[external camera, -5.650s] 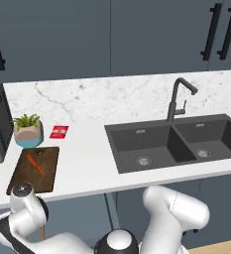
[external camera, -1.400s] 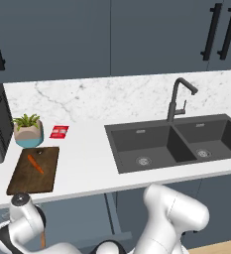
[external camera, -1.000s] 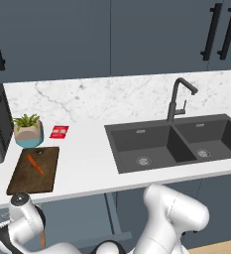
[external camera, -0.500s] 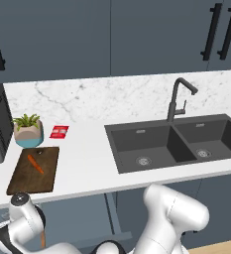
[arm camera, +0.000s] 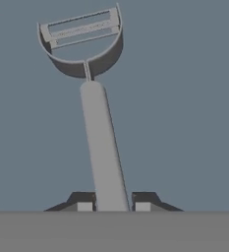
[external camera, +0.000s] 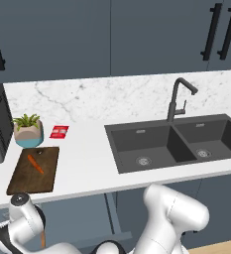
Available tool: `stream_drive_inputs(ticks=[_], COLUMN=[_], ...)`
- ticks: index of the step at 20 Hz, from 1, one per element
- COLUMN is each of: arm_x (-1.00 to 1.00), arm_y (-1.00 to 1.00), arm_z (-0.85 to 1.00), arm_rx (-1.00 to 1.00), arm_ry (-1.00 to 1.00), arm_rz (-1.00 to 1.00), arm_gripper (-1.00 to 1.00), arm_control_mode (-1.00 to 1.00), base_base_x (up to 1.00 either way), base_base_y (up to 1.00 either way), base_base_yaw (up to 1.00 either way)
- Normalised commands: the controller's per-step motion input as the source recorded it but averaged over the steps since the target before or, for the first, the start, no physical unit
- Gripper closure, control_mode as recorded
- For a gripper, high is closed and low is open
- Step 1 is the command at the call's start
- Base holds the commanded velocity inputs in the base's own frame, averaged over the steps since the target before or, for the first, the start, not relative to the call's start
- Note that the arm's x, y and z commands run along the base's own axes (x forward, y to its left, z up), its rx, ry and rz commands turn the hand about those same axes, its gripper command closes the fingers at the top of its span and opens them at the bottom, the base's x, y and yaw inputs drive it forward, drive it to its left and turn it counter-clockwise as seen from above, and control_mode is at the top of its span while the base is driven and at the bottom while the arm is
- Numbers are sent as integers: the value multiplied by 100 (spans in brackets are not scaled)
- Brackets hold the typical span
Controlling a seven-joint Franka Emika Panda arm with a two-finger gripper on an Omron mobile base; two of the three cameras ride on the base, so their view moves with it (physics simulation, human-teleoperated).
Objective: Place the appropriate cutting tool for cutting the carrot skin on the cutting board.
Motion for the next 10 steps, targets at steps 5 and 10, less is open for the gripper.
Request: stream_drive_inputs(ticks=[5, 10], arm_x=[0, 0], arm_y=[0, 0], arm_z=[0, 0], arm_rx=[0, 0], arm_ry=[0, 0], arm_rz=[0, 0], arm_gripper=[100, 100], arm_control_mode=[-100, -100], base_base_x=[0, 0], base_base_y=[0, 0], base_base_yaw=[0, 0])
